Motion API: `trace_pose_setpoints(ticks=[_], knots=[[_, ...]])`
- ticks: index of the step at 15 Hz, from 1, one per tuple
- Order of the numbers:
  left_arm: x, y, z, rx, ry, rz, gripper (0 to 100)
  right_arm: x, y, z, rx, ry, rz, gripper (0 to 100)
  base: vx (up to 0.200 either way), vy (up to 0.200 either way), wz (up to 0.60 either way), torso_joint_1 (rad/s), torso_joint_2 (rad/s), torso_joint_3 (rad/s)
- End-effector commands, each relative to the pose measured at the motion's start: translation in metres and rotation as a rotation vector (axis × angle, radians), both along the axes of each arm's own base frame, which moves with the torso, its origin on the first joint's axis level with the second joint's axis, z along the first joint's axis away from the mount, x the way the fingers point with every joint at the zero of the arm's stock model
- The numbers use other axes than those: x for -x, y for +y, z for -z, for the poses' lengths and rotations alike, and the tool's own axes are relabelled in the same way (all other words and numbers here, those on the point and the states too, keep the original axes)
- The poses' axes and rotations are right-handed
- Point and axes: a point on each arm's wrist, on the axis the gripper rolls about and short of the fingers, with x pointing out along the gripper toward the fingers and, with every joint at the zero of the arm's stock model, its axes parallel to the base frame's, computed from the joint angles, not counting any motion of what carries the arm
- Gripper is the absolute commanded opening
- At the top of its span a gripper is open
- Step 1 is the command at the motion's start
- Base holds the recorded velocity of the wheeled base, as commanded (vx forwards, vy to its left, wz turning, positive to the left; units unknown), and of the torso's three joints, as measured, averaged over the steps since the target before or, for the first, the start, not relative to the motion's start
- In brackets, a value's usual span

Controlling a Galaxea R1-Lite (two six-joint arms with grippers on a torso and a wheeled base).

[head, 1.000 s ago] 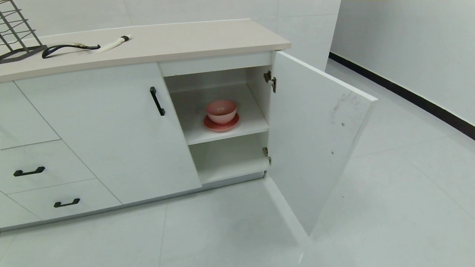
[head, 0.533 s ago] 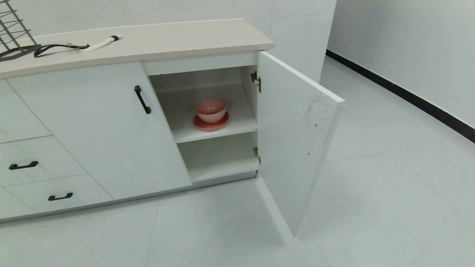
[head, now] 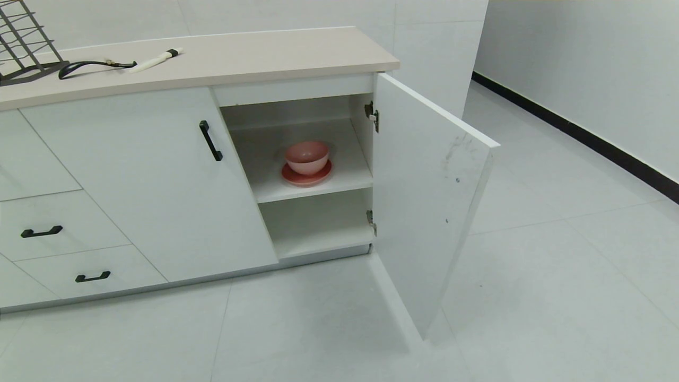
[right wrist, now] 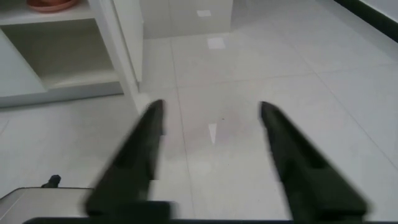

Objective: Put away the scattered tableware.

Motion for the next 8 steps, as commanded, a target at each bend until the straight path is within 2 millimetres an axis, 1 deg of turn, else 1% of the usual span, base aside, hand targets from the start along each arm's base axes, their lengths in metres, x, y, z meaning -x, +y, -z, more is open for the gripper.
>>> trace_pose_setpoints(ticks=[1,3,4,5,6,7,8], knots=[[0.000,0.000,0.000,0.005,-0.001,0.000,100,0.000,0.000,0.000,0.001,0.002,-0.001,0,0.000,0.000,0.00,0.000,0.00,0.000],[0.000,0.000,0.000,0.019,-0.001,-0.003,100,0.000,0.000,-0.001,-0.002,-0.005,-0.010,0,0.000,0.000,0.00,0.000,0.00,0.000],[0.000,0.000,0.000,0.019,-0.001,-0.017,100,0.000,0.000,-0.007,-0.006,-0.072,-0.012,0,0.000,0.000,0.00,0.000,0.00,0.000],[0.000,0.001,0.000,0.027,-0.003,-0.024,100,0.002,0.000,-0.019,-0.003,-0.190,-0.013,0,0.000,0.000,0.00,0.000,0.00,0.000],[0.000,0.001,0.000,0.031,-0.003,-0.026,100,0.003,0.001,-0.027,0.007,-0.262,-0.037,0,0.000,0.000,0.00,0.000,0.00,0.000],[0.000,0.001,0.000,0.033,-0.003,-0.023,100,0.000,0.002,-0.032,0.014,-0.235,-0.113,0,0.000,0.000,0.00,0.000,0.00,0.000],[0.000,0.001,0.000,0.033,-0.003,-0.024,100,-0.007,0.003,-0.047,0.014,-0.182,-0.183,0,0.000,0.000,0.00,0.000,0.00,0.000]])
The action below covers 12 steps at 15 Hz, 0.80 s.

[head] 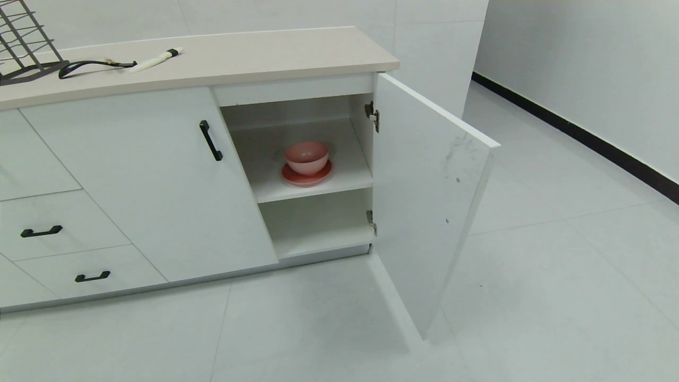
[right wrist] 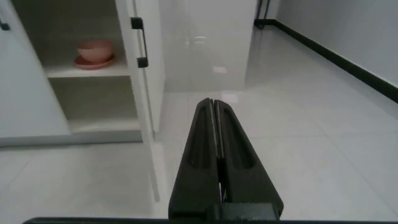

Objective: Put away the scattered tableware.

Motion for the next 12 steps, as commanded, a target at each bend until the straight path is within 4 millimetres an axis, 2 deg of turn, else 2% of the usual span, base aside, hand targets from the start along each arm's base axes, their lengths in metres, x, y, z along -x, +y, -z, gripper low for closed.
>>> trace_pose_setpoints(ticks=[1,3,4,5,7,10,12], knots=[[0.000,0.000,0.000,0.000,-0.001,0.000,100,-0.022,0.001,-0.039,0.027,0.103,-0.119,0,0.000,0.000,0.00,0.000,0.00,0.000],[0.000,0.000,0.000,-0.004,0.001,0.000,100,-0.065,0.007,-0.084,0.066,0.049,-0.178,0,0.000,0.000,0.00,0.000,0.00,0.000],[0.000,0.000,0.000,0.002,-0.001,0.000,100,-0.083,0.009,-0.095,0.072,0.012,-0.189,0,0.000,0.000,0.00,0.000,0.00,0.000],[0.000,0.000,0.000,0.002,-0.001,0.000,100,-0.126,0.016,-0.103,0.092,-0.032,-0.238,0,0.000,0.000,0.00,0.000,0.00,0.000],[0.000,0.000,0.000,-0.001,-0.001,0.000,100,-0.161,0.023,-0.095,0.112,0.004,-0.309,0,0.000,0.000,0.00,0.000,0.00,0.000],[0.000,0.000,0.000,-0.006,0.001,0.001,100,-0.189,0.030,-0.104,0.194,-0.066,-0.409,0,0.000,0.000,0.00,0.000,0.00,0.000],[0.000,0.000,0.000,-0.012,0.000,0.003,100,-0.216,0.037,-0.094,0.235,-0.052,-0.468,0,0.000,0.000,0.00,0.000,0.00,0.000]])
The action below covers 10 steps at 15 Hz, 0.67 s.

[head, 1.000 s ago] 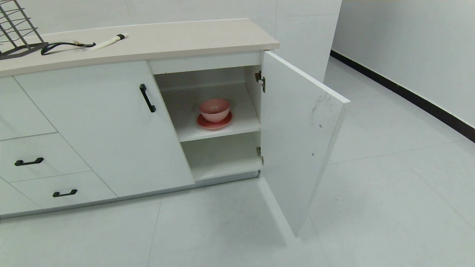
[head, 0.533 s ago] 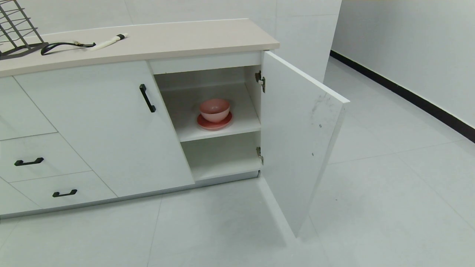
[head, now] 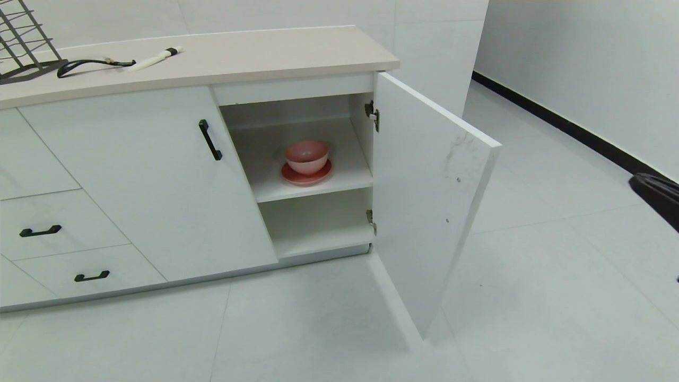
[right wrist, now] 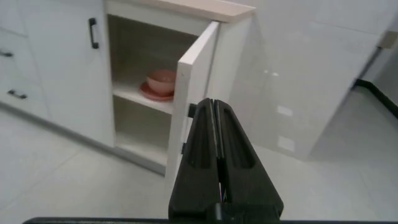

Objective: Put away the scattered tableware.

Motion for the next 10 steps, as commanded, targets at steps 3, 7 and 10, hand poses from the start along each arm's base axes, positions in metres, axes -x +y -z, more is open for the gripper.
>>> trace_pose_setpoints(ticks=[3,7,10], knots=[[0.000,0.000,0.000,-0.017,-0.002,0.002,100,-0.079,0.022,0.016,0.072,0.074,-0.107,0,0.000,0.000,0.00,0.000,0.00,0.000],[0.000,0.000,0.000,0.006,-0.001,0.002,100,-0.134,0.033,0.022,0.076,0.075,-0.113,0,0.000,0.000,0.00,0.000,0.00,0.000],[0.000,0.000,0.000,0.009,-0.001,0.002,100,-0.180,0.042,0.028,0.099,0.044,-0.141,0,0.000,0.000,0.00,0.000,0.00,0.000]])
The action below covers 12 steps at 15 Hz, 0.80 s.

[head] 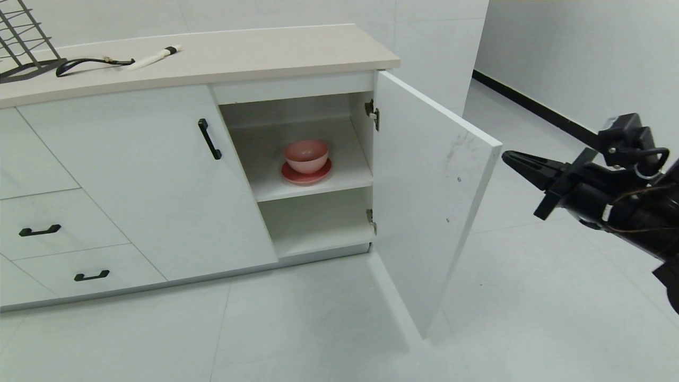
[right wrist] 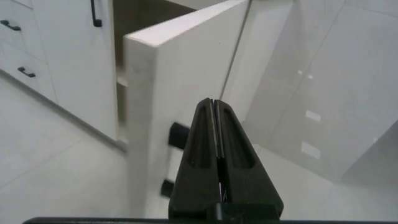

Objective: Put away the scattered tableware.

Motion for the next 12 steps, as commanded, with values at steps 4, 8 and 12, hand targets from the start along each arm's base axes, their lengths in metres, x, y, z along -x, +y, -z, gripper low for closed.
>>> trace_pose_setpoints(ticks=[4,8,12], knots=[[0.000,0.000,0.000,0.000,-0.001,-0.001,100,-0.091,0.014,0.045,0.032,0.027,-0.030,0,0.000,0.000,0.00,0.000,0.00,0.000],[0.000,0.000,0.000,0.000,-0.001,-0.001,100,-0.103,0.018,0.055,0.036,0.031,-0.044,0,0.000,0.000,0.00,0.000,0.00,0.000],[0.000,0.000,0.000,0.003,-0.001,-0.001,100,-0.092,0.024,0.048,0.042,0.016,-0.068,0,0.000,0.000,0.00,0.000,0.00,0.000]])
